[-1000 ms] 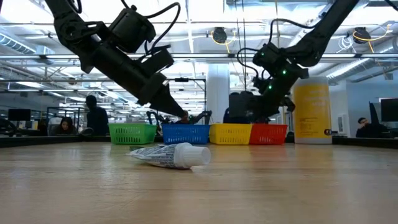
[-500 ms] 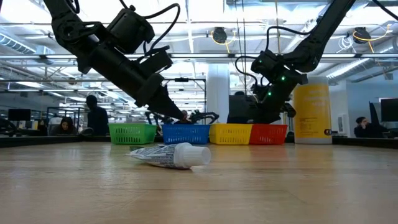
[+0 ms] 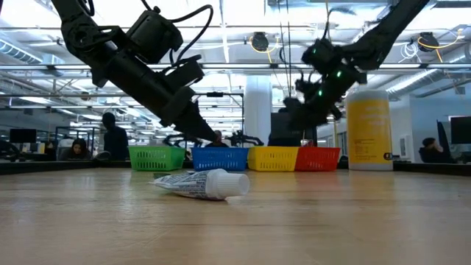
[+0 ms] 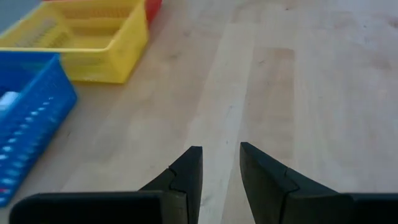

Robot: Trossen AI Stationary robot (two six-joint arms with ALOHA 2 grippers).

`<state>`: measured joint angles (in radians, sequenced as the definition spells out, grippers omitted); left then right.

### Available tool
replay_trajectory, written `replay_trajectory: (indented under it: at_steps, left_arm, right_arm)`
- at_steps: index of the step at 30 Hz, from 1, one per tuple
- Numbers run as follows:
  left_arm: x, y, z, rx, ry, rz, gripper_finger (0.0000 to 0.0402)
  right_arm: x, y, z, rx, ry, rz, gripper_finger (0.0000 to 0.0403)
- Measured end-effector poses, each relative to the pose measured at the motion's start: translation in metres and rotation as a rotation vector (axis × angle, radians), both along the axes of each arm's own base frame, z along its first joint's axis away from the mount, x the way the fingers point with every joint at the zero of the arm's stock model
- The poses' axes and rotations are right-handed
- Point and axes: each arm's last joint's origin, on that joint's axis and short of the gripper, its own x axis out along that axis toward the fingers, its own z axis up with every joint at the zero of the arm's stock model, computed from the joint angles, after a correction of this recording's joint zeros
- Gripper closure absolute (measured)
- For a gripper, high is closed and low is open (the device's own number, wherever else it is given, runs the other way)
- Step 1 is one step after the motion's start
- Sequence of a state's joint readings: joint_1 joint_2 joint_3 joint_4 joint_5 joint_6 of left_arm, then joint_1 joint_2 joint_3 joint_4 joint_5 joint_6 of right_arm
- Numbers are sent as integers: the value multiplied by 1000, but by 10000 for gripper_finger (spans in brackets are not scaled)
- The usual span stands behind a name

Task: Pick & Place Travel size toiletries
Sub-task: Put the white toothpaste into the blue bin

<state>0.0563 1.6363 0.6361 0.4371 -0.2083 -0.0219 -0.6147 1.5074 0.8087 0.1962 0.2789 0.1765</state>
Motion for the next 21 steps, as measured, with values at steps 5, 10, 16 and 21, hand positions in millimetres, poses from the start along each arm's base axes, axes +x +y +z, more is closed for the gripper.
replay_trajectory:
  at_steps: [5,10,16,21]
  left_arm:
    - [-1,3,0,76,18,75,295]
    - [3,10,8,121,136,4,295]
    - [5,12,29,180,533,-244,295]
    - [6,-6,35,147,521,-654,267]
  right_arm:
    - [9,47,5,-26,-106,293,204]
    - [12,101,-21,-82,-238,558,212]
    - [-5,141,-59,-169,-301,617,213]
    - [-19,150,-77,-183,-253,570,215]
